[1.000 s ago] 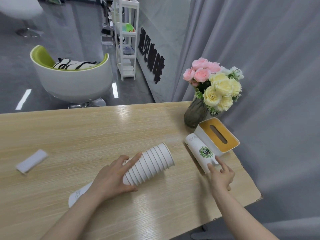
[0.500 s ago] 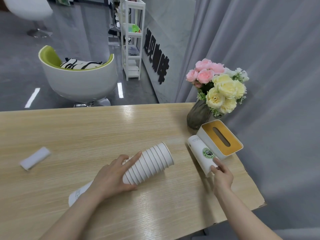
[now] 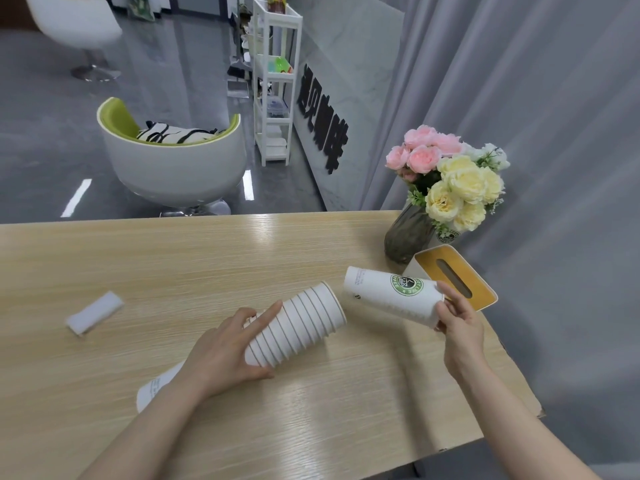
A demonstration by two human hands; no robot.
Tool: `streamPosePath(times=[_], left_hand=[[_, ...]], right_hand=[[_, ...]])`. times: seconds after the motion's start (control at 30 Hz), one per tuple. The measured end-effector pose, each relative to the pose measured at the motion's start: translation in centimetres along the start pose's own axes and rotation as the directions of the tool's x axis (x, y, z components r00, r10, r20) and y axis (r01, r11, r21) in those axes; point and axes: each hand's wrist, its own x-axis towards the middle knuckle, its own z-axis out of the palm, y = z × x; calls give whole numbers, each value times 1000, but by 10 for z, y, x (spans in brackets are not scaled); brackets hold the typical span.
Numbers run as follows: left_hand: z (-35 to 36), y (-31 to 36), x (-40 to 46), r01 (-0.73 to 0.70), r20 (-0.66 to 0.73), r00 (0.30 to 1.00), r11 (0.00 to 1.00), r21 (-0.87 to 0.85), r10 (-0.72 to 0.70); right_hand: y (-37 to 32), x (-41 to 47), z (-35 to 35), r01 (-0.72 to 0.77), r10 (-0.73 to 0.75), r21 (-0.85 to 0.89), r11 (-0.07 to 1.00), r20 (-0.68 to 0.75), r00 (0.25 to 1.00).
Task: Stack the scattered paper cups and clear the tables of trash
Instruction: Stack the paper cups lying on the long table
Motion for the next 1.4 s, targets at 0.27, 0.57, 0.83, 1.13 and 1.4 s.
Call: streamPosePath(times=[0.27,0.57,0.83,1.13,1.4], left_hand=[[-14,-19,-22,46,-32,998,999,-16,-47],[-27,-48,-51,106,-48,993,994,-10,-106],[-40,-70,-65,137,-54,989,990,-9,-138],[-51,-86,-66,139,-73,987,989,-50,-142],[-57,-87,-59,120,-82,988,986,-115,-130]], right_hand=[[-18,-5,38,43,-38,-24,999,186,982],[-23,-19,91,122,-84,-72,990,392,916],[-23,-46,150,148,-75,-91,985,544,836],[-20,-86,200,108,16,-140,984,679,734],[-22,-102,211,103,31,-151,983,693,720]])
